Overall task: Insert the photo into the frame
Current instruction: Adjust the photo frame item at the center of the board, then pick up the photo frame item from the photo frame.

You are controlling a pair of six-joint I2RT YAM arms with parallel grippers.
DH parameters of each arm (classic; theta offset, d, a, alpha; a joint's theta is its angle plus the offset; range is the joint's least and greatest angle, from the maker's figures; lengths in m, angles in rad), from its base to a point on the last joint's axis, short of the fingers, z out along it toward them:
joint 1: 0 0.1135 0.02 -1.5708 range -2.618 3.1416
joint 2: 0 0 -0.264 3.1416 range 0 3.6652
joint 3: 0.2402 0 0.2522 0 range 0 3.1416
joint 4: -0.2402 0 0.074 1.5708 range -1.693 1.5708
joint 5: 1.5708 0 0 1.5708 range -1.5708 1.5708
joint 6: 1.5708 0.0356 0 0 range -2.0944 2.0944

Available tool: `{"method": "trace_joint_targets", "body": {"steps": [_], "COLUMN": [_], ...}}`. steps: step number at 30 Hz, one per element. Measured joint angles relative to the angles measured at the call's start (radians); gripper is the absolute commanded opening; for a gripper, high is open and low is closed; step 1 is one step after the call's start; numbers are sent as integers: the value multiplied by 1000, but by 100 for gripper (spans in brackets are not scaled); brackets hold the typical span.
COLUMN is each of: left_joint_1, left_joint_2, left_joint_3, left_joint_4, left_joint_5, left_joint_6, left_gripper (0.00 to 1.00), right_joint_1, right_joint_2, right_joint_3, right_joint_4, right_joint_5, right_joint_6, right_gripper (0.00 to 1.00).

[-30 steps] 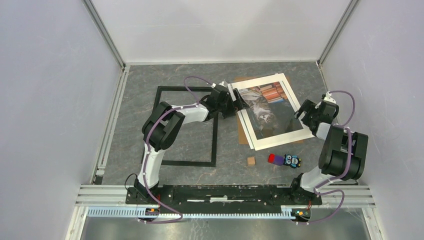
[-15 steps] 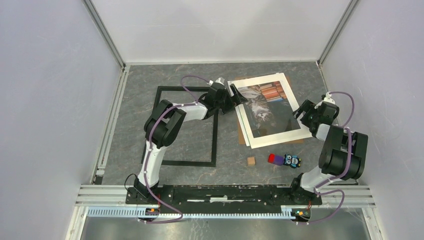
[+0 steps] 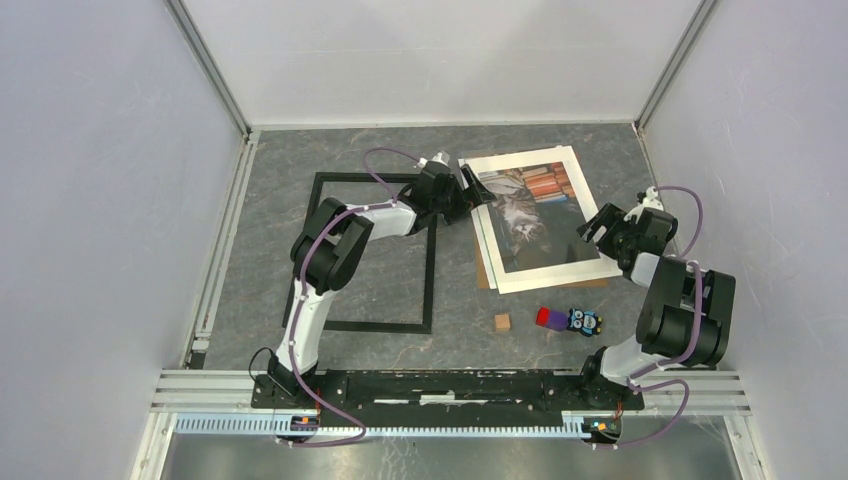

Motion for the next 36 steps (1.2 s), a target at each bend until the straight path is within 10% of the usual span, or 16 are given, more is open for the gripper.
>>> {"method": "trace_joint_targets", "body": {"steps": [36], "left_joint_1": [28], "left_joint_2": [-53], "left_joint_3": [-198], "left_joint_4": [209], "left_joint_5": [160], "left_joint_6": [-170], "left_gripper": [99], "right_joint_1": [2], "right_joint_2": [5], "right_joint_3": [-6], "right_joint_4": [13], "right_joint_5": [-32], "right_joint_6": [3], "right_gripper": [88]}}
